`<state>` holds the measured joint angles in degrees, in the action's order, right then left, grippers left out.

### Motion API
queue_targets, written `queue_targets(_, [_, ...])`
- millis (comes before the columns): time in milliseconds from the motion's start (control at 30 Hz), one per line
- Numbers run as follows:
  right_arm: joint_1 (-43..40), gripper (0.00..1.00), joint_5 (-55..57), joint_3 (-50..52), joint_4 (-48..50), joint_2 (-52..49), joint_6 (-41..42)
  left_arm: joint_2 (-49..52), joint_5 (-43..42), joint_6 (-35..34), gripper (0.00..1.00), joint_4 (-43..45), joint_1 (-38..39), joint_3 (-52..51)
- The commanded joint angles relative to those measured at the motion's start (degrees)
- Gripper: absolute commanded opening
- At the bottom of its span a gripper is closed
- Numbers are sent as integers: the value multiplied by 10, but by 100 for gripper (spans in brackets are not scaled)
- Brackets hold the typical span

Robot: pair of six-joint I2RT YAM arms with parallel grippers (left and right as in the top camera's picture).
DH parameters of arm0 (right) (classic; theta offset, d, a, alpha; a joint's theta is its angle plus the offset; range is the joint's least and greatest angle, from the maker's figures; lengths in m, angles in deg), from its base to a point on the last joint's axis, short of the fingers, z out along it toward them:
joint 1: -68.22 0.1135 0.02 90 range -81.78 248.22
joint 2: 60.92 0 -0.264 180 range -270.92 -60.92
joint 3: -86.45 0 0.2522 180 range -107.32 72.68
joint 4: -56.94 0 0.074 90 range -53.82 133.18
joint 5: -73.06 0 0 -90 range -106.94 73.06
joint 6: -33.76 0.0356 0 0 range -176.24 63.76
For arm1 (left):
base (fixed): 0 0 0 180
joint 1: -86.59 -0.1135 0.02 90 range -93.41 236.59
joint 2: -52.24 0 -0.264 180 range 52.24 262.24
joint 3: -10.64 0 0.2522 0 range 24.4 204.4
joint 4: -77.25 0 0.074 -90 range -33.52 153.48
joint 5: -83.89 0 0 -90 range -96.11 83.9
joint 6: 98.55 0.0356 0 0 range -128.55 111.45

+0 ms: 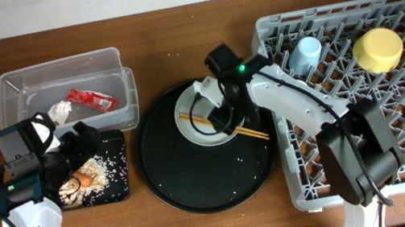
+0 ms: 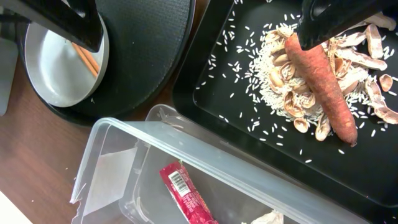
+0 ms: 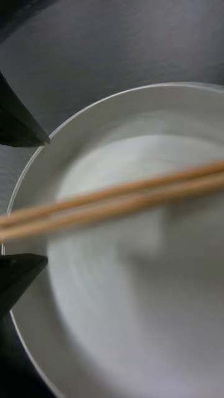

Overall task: Sort waste into correct bins and load items into the dishwasher rack
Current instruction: 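Grasp the wooden chopsticks with the right gripper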

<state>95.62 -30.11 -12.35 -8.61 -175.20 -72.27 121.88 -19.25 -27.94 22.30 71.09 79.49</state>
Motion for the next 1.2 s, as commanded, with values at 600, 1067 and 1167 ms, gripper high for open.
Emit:
queue_targets(600, [-5,57,134,8,79,-32,-30,-3,-4,-5,99,-1,-2,10])
queue_targets(1067, [-4,58,112,-35,-10,-32,-30,-3,-4,-5,99,-1,-2,10])
queue_targets(1167, [-4,58,71,-30,-16,-32,-30,-3,-4,-5,99,-1,-2,10])
